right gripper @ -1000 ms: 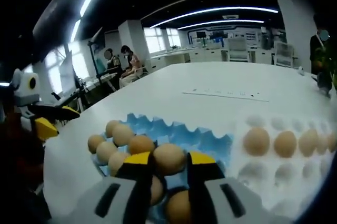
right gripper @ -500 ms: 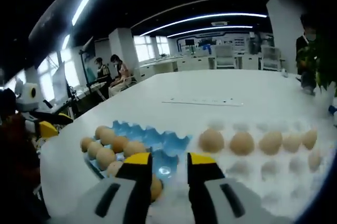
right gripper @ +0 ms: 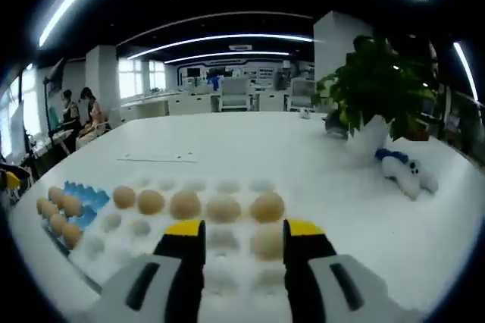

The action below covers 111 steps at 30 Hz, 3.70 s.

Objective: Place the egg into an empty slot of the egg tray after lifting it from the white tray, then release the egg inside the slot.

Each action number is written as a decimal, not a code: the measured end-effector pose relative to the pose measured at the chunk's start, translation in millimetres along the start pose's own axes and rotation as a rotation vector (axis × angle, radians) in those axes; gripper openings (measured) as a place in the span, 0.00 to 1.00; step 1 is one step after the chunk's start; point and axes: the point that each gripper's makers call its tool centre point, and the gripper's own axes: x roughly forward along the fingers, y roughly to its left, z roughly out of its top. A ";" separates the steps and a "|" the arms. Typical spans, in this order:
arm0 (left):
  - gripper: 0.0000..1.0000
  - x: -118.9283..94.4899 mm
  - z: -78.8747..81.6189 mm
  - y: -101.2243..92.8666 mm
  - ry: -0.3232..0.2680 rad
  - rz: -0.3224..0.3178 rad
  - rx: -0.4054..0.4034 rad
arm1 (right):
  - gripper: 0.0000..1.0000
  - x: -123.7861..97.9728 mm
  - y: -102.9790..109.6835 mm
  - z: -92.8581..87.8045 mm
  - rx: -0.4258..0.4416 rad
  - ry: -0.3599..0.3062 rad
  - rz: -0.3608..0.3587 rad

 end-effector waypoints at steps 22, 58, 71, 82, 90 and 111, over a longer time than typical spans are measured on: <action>0.59 1.9 1.2 -2.8 0.005 0.013 0.006 | 0.25 11.5 3.0 1.6 -0.051 0.044 0.012; 0.99 8.0 2.8 -17.4 -0.012 -0.133 -0.142 | 0.25 -2.5 270.5 0.7 -0.130 0.034 0.633; 0.96 5.2 6.9 -15.1 -0.018 -0.121 -0.130 | 0.25 8.4 277.9 -16.1 -0.174 0.086 0.656; 0.95 5.0 8.1 -16.3 -0.019 -0.125 -0.133 | 0.25 12.2 278.3 -26.5 -0.194 0.120 0.660; 0.93 4.9 11.1 -15.8 -0.027 -0.133 -0.172 | 0.25 15.0 277.8 -29.6 -0.199 0.125 0.664; 0.91 7.9 5.5 -16.0 -0.012 -0.130 -0.160 | 0.26 12.7 229.7 8.0 -0.151 0.011 0.538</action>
